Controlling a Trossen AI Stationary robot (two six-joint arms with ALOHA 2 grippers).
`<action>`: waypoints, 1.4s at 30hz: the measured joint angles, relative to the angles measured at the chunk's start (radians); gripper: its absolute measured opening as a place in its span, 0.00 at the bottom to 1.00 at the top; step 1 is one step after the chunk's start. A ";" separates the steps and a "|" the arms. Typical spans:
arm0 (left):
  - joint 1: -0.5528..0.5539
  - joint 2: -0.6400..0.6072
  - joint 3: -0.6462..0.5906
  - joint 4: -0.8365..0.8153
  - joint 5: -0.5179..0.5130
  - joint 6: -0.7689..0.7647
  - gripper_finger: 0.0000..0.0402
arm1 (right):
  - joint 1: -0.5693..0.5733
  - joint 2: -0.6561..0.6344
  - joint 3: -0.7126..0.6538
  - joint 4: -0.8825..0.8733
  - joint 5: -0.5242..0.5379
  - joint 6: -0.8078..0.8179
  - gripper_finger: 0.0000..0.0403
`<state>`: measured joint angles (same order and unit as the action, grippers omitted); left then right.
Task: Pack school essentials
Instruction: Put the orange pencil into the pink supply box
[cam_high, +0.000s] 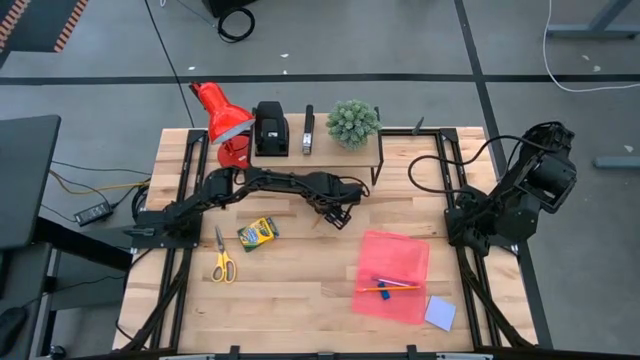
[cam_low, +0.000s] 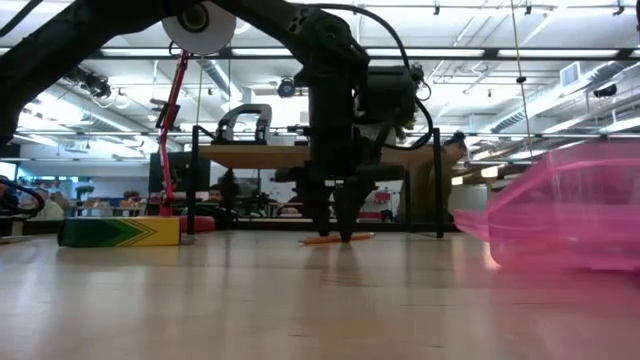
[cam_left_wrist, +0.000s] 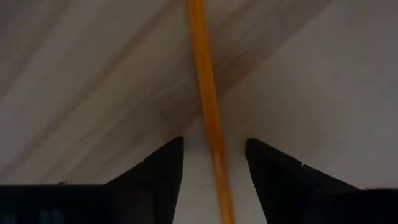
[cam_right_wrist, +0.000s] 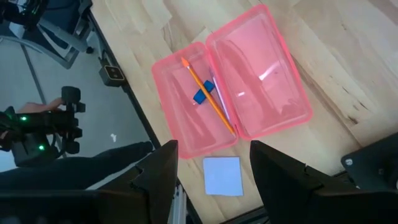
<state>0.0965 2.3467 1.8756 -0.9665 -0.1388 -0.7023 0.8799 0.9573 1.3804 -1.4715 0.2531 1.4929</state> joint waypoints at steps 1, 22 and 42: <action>0.000 0.003 0.001 0.001 0.007 0.003 0.44 | 0.000 0.000 0.000 0.000 0.000 0.000 0.51; -0.039 -0.010 -0.004 0.030 0.030 -0.021 0.07 | 0.000 0.000 0.000 0.000 0.000 -0.007 0.51; -0.244 -0.176 -0.004 0.193 0.127 -0.092 0.00 | 0.000 -0.015 0.000 0.004 -0.004 -0.114 0.51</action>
<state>-0.1471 2.1712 1.8717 -0.7733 -0.0115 -0.7942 0.8799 0.9424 1.3804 -1.4679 0.2489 1.3791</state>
